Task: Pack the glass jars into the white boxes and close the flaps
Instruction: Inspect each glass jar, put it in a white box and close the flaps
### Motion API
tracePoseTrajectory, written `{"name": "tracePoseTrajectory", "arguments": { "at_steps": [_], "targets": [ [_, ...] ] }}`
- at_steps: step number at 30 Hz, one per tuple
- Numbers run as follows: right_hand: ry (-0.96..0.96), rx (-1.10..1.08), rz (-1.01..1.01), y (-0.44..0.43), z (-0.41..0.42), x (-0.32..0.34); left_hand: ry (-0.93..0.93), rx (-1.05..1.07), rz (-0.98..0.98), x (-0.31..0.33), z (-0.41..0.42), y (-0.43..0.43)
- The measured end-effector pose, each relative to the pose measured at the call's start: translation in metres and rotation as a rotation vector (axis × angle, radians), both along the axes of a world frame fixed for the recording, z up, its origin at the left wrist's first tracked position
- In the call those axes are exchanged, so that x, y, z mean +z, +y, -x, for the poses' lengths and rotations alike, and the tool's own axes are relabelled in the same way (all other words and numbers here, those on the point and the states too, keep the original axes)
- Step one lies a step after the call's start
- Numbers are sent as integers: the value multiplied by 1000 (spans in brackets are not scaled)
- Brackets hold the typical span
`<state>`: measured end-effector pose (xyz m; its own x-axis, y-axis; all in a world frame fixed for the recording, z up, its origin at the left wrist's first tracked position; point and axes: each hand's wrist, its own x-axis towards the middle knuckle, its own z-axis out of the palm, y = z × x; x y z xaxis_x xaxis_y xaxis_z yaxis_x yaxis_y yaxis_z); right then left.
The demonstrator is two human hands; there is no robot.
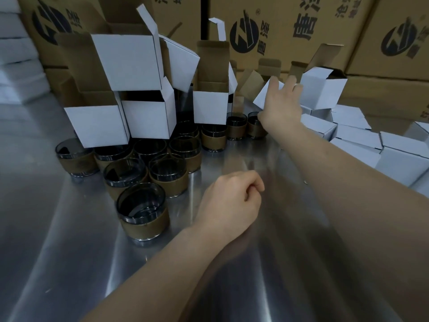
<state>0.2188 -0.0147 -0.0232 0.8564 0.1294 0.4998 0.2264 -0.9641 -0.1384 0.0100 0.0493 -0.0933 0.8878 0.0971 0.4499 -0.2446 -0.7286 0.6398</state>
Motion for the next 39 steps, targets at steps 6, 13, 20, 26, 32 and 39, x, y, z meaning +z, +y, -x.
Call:
{"name": "tracePoseTrajectory", "arguments": {
  "at_steps": [6,13,20,26,32,39],
  "targets": [
    [-25,-56,295,-5,-27,-2,-4,-1,16,-2,-1,1],
    [-189,-56,150,-21,-13,1,2,-6,11,-2,-1,0],
    [-204,203,-312,-29,49,7,-2,-16,2,0,1,0],
    [21,346,-517,-37,104,-23,-36,-25,-13,0,2,-1],
    [119,335,-410,-39,114,-48,-31,-50,-51,2,4,-2],
    [138,333,-294,-39,113,-56,-10,-34,-51,3,4,-2]
  ]
}}
